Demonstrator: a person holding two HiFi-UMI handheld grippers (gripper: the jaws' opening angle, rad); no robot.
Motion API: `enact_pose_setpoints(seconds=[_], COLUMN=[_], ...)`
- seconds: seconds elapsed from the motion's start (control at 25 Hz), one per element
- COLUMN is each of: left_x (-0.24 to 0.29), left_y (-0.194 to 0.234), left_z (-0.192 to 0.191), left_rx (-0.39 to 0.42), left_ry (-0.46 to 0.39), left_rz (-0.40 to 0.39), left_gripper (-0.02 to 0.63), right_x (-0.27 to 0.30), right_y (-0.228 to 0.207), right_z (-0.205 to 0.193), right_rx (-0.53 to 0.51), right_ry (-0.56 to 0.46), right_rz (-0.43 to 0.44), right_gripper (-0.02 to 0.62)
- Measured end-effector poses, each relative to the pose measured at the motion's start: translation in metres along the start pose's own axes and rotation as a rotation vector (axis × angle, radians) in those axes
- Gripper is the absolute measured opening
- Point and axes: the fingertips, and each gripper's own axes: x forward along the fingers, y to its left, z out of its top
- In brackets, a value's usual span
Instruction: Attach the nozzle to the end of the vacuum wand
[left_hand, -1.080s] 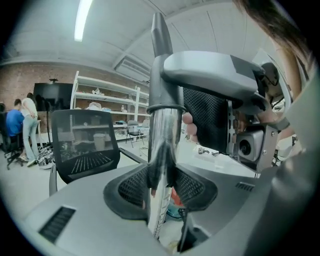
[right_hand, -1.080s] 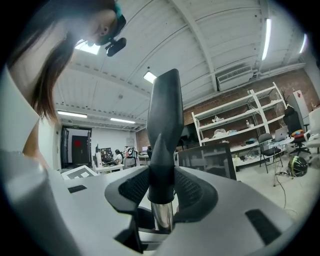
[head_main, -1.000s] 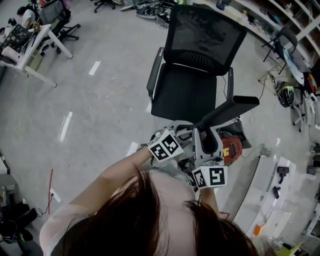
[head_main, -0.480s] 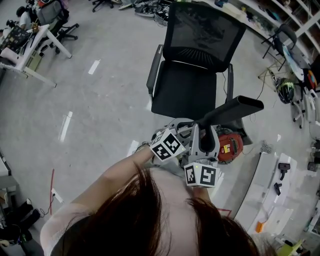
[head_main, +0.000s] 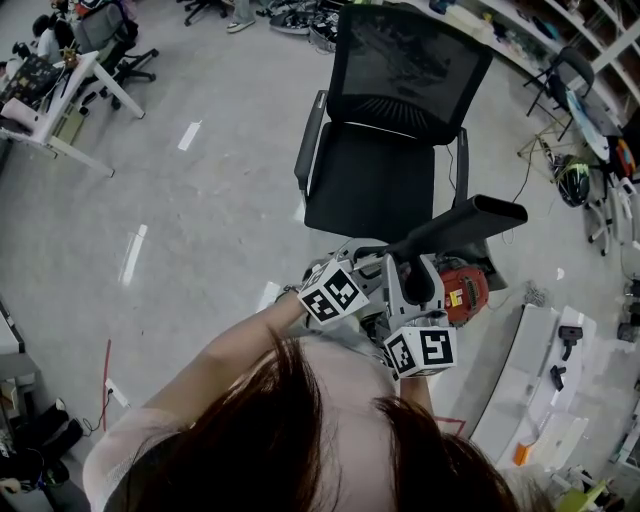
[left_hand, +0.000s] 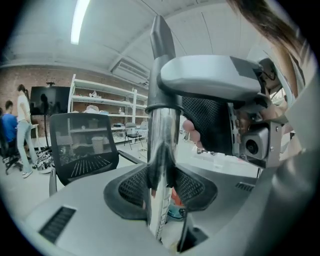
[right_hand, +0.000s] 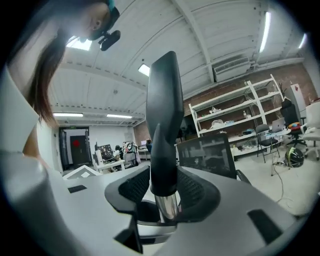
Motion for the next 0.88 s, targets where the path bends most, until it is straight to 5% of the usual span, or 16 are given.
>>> enact_pose_setpoints(seconds=[0.24, 0.72, 0.88], left_x=[0.000, 0.009, 0.013], left_y=[0.003, 0.010, 0.004], left_z=[0.002, 0.002, 0.004], left_rx=[0.000, -0.007, -0.003], left_ry=[0.001, 0.004, 0.000], left_rz=[-0.010, 0.052, 0.042], left_gripper=[0.156, 0.155, 0.155], right_x=[0.009, 0.012, 0.008], right_y=[-0.001, -0.012, -0.014], right_z=[0.008, 0.008, 0.009], right_rx=[-0.016, -0.080, -0.106], right_ry=[0.049, -0.052, -0.031], right_rz=[0.107, -0.210, -0.239], right_gripper=[0.169, 0.169, 0.169])
